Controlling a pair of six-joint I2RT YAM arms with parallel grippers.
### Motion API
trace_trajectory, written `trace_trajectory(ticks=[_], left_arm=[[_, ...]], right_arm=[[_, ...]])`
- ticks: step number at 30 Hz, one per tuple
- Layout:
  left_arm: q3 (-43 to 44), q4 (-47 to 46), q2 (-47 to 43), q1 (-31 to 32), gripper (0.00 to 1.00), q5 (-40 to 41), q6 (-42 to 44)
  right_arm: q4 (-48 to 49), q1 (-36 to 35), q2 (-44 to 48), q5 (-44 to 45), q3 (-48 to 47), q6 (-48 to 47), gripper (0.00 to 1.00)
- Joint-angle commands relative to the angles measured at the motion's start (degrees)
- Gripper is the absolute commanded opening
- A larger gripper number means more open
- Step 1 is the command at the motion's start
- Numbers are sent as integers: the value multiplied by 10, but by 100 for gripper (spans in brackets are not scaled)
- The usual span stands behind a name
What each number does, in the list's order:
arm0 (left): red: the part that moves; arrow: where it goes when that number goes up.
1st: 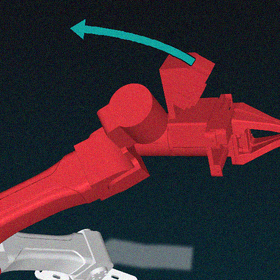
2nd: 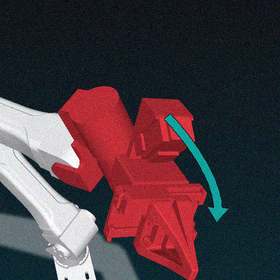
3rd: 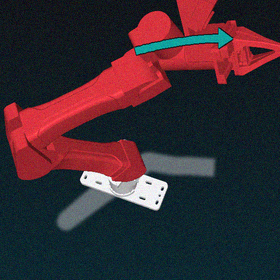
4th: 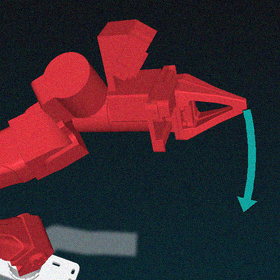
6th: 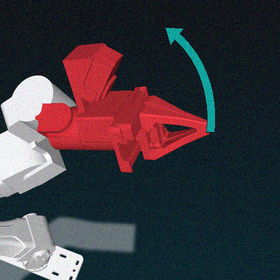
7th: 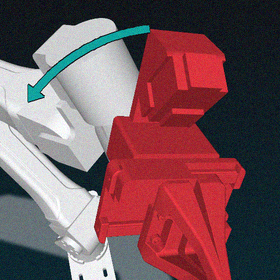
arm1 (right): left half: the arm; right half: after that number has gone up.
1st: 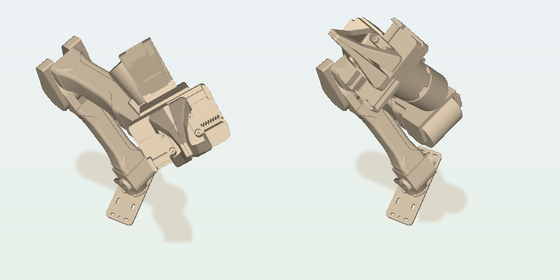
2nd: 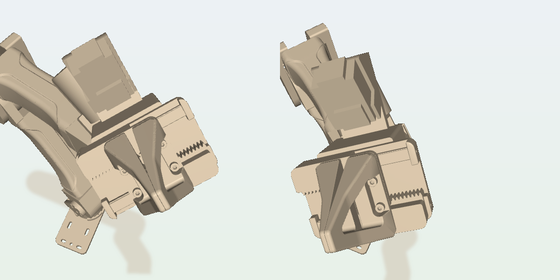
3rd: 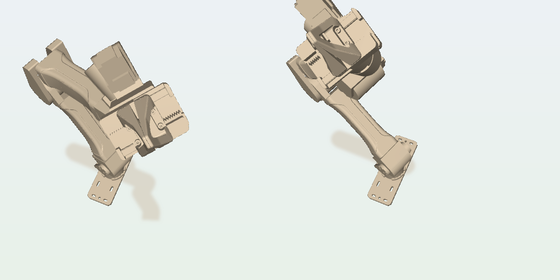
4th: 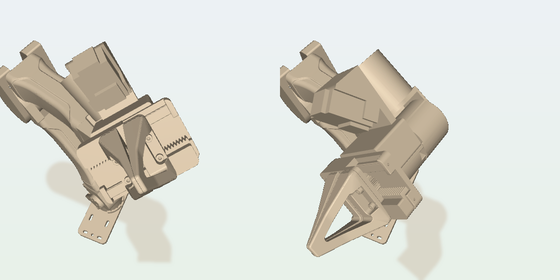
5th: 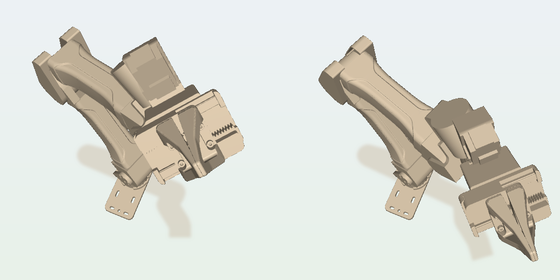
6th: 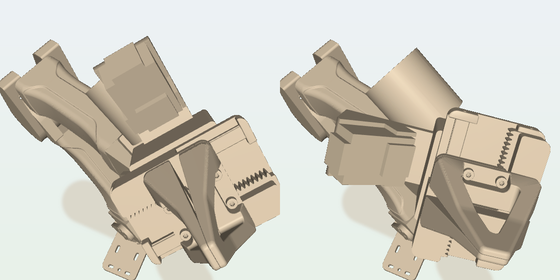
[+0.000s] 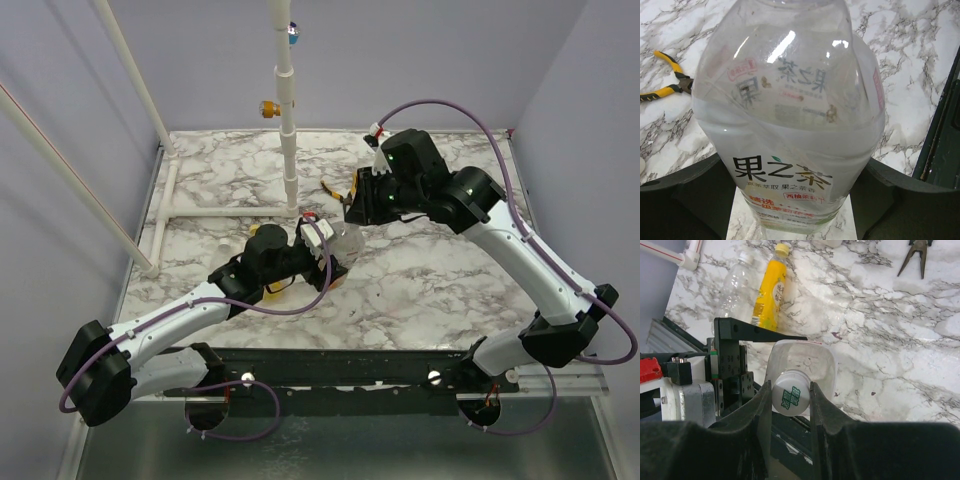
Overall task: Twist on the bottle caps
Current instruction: Screw the bottle cap onto the plastic bottle.
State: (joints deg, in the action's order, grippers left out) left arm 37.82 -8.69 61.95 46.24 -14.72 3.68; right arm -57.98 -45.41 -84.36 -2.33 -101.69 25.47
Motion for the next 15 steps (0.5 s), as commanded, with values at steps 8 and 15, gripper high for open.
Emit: trace_trajectory(ticks=[8,15], left_arm=[[37,-99,-6,2,0,-20,-8],[40,-94,6,2,0,-22,-3]], right_arm=[[-12,-13,-18,3,22,-20,19],[-28,-16,-32,20,6,-19,21]])
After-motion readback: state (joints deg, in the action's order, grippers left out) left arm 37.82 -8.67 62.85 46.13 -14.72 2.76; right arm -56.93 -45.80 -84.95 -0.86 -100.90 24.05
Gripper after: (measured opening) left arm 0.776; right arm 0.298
